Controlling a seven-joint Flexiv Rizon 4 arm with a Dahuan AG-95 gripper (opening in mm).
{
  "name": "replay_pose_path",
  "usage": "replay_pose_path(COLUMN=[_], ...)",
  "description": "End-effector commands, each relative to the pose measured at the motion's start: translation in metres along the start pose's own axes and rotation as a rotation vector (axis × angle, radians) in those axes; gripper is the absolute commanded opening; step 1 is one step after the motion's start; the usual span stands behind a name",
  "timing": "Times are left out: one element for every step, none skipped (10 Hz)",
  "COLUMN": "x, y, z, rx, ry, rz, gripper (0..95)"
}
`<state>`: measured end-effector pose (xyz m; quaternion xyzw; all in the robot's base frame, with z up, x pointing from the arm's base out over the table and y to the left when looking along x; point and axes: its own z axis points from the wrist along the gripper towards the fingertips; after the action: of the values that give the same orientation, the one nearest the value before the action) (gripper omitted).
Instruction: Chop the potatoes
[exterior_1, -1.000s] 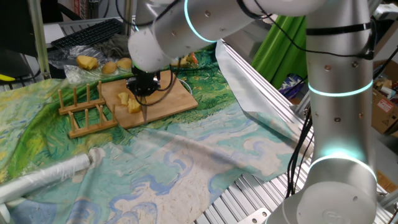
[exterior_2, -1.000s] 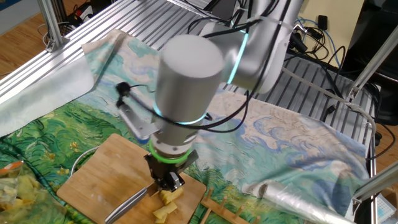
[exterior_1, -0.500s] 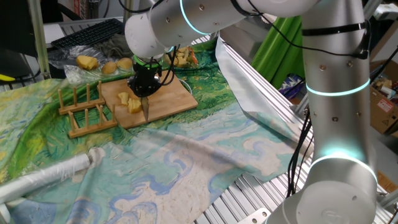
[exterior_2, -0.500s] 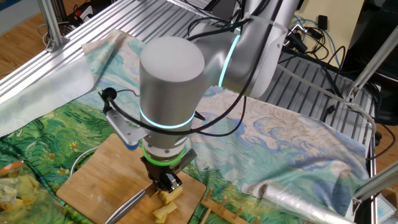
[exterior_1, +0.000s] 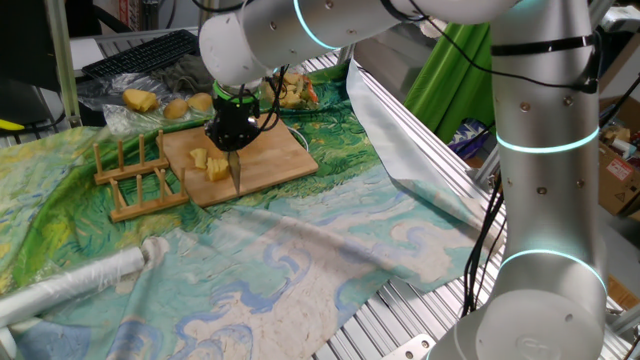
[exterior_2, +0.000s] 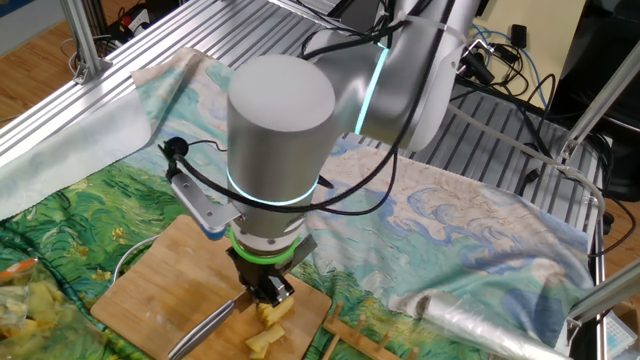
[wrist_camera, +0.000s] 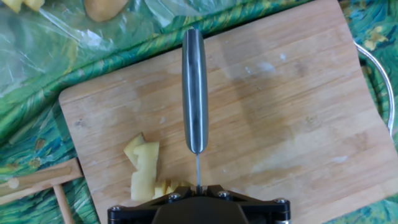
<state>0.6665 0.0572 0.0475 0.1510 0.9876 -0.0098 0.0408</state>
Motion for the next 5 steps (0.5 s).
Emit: replay_pose_path(x=[-0.002, -0.008, -0.011, -0.014, -0.015], y=[0.000, 0.000, -0.001, -0.001, -0.002], z=[-0.005, -0.007, -0.009, -0.010, -0.011], rx=[0.008, 0.012, 0.009, 0.009, 0.009], ry=[-0.003, -0.007, -0.009, -0.011, -0.011], rz=[-0.011, -0.022, -0.025, -0.032, -0.035], gripper=[0.0, 0.0, 0.0, 0.0, 0.0])
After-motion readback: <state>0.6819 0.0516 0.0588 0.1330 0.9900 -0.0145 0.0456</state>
